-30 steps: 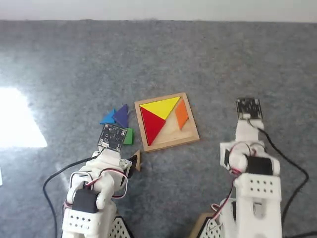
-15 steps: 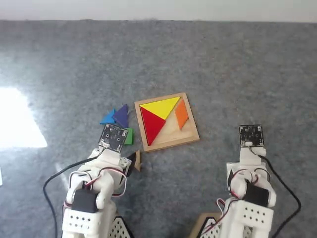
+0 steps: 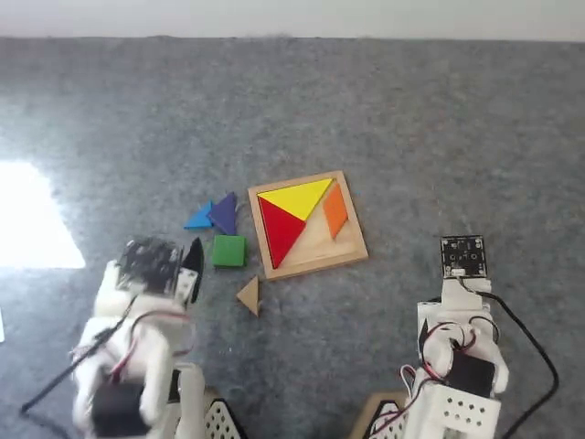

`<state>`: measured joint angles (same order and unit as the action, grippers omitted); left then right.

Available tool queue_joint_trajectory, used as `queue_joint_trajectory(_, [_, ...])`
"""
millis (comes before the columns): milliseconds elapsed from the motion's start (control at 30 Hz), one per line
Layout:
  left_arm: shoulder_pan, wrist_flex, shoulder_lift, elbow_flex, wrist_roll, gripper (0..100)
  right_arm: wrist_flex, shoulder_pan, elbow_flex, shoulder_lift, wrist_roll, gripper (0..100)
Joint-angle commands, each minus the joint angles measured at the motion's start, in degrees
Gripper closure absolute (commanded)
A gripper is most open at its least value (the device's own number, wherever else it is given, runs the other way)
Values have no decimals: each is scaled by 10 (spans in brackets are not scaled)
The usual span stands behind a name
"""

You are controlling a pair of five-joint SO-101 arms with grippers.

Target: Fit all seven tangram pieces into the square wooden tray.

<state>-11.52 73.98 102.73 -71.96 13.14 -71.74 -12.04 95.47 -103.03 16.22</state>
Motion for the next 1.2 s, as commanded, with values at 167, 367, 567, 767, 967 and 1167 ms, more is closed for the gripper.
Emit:
queue_joint_trajectory(167, [40,143,-468,278,1,793,1,-3,10,-4,4,866])
queue_joint_trajectory(367, [151,100,-828,333,9,794,1,-3,10,-4,4,866])
queue_joint_trajectory(567, [179,-1,-1009,353,-60,778,1,-3,10,-4,4,866])
queue_joint_trajectory(767, [216,-28,-1053,349,-104,779,1,-3,10,-5,4,863])
queue_joint_trajectory(967, [222,-37,-1056,346,-126,779,1,-3,10,-5,4,862])
queue_joint_trajectory(1167, [212,-29,-1058,331,-122,779,1,-2,10,-5,4,862])
